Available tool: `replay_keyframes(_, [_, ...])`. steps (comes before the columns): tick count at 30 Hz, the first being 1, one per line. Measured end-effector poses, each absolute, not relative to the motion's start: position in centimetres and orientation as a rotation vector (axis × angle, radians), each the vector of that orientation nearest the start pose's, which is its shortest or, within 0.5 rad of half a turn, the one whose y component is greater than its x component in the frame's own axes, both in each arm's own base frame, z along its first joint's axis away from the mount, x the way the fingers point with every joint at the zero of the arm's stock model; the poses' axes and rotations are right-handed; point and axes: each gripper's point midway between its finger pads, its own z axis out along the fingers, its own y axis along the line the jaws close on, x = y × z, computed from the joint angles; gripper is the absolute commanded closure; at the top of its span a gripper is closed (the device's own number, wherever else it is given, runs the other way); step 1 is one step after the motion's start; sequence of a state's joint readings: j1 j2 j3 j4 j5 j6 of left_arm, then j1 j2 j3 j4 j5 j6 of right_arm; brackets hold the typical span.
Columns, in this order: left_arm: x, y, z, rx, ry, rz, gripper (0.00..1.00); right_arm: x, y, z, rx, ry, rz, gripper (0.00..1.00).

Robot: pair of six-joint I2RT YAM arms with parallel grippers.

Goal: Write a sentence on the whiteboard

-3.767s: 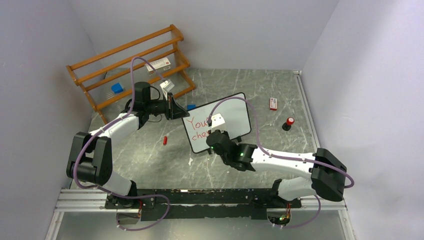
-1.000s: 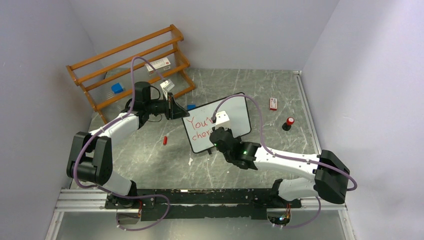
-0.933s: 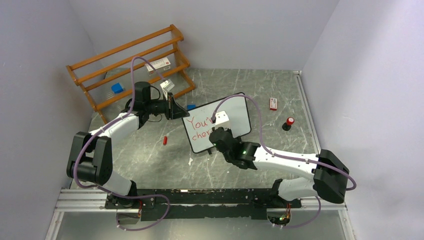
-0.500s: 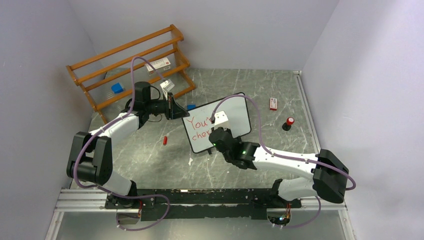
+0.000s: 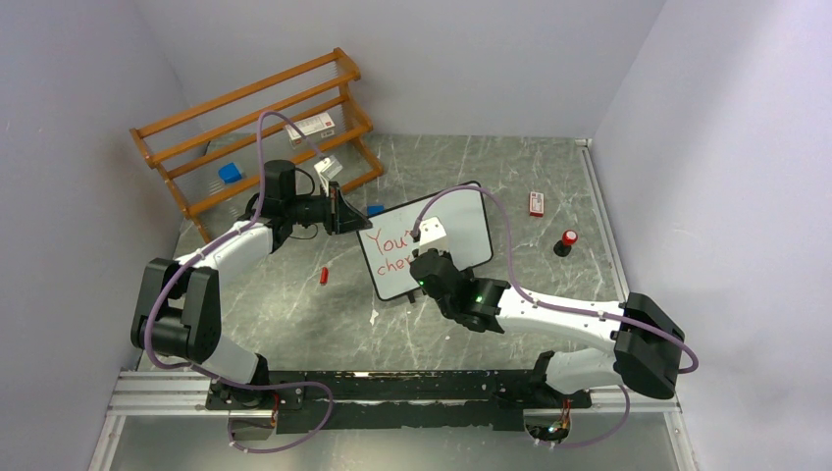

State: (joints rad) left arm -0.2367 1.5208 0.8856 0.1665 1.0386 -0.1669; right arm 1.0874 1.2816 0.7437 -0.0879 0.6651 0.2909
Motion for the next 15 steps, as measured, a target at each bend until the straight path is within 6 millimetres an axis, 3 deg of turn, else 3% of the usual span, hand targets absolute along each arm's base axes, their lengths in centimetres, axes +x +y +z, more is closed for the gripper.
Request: replay_keyframes(15, [31.5,-23.5,17.3,0.739,1.881,-1.303,0.95,23.7,24.5,11.8,-0.468,2.039,0.106,1.00])
